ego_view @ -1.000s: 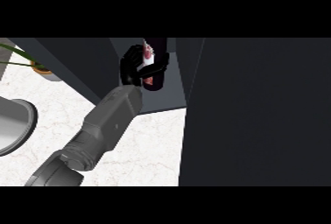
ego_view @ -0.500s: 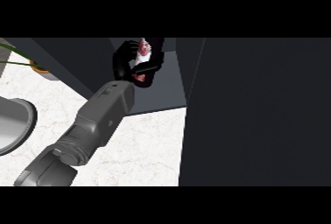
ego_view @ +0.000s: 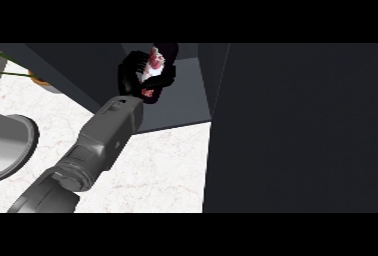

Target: Pick up the wine, place it into the cabinet and close the cabinet

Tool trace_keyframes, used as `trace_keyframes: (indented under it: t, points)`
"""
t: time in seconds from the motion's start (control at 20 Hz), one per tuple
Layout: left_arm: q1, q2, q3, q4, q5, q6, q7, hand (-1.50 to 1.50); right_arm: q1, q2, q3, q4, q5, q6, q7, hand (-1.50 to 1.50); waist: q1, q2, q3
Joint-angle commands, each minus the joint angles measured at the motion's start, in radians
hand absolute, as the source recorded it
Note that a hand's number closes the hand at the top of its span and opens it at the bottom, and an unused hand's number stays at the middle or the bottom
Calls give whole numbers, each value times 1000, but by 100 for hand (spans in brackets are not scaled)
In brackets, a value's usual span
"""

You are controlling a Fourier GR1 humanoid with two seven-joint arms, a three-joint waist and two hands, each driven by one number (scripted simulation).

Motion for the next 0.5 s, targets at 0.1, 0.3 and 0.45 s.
trace_keyframes:
  t: [0.1, 0.3, 0.45]
  points:
    - [33, 30, -34, 4, -38, 56, 39, 150, 10, -7, -2, -20, -20, 17, 0, -150, -3, 6, 0]
    - [36, 35, -44, 4, -49, -33, 43, -150, -16, 1, -5, 1, -21, 6, -6, -150, 8, 7, -3]
    - [43, 47, -45, 4, -51, -39, 57, -150, 1, 4, 9, -22, -15, 8, -1, -150, 5, 4, -3]
